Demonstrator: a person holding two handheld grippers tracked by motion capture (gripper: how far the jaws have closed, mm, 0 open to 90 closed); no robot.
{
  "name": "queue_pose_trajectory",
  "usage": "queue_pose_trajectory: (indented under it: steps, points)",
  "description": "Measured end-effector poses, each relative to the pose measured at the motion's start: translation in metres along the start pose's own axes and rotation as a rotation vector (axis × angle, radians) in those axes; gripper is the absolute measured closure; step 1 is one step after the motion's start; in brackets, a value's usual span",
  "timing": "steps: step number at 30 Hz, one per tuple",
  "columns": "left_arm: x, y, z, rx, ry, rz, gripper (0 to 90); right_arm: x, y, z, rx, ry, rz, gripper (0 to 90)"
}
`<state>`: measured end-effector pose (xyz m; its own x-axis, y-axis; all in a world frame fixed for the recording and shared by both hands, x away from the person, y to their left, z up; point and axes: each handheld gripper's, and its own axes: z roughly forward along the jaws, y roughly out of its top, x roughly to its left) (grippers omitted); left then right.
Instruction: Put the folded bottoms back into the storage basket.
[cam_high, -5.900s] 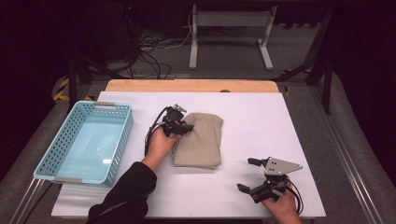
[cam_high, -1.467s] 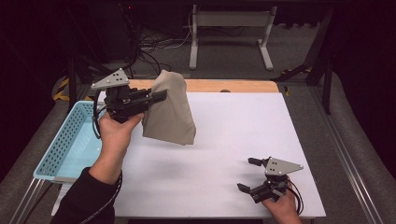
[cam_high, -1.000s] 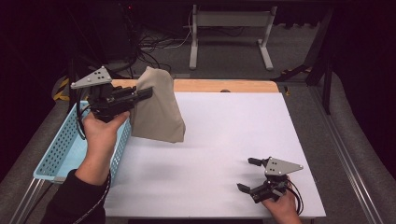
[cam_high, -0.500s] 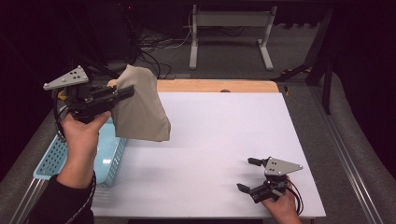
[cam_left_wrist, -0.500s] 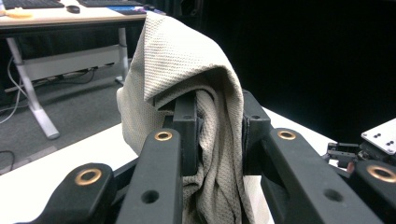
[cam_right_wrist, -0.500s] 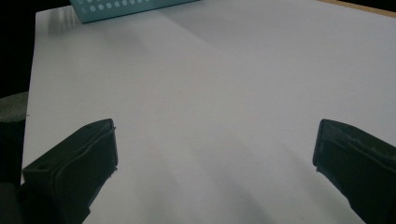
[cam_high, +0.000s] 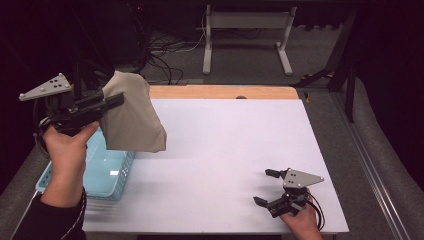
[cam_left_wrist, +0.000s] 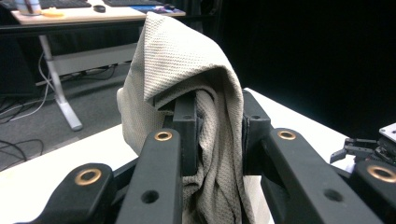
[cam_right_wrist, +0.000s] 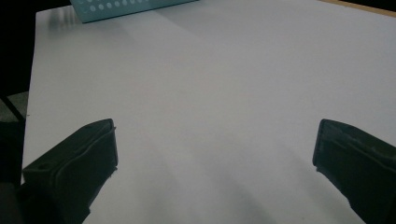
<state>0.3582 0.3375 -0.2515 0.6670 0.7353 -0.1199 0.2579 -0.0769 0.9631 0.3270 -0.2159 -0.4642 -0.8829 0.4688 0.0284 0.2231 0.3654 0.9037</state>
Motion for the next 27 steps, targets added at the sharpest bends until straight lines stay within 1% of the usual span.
queue_pose_trajectory:
  steps: [11, 22, 27]
  points:
    - [0.012, -0.007, -0.024, 0.007, 0.046, -0.013, 74.0, 0.0, 0.0, 0.0, -0.001, 0.0, 0.005, 0.6]
    - [0.021, -0.018, -0.049, 0.003, 0.096, -0.031, 74.0, 0.0, 0.0, 0.0, 0.001, -0.001, 0.002, 0.6]
    - [0.024, -0.021, -0.061, -0.005, 0.117, -0.03, 74.0, 0.0, 0.0, 0.001, 0.003, -0.001, 0.001, 0.6]
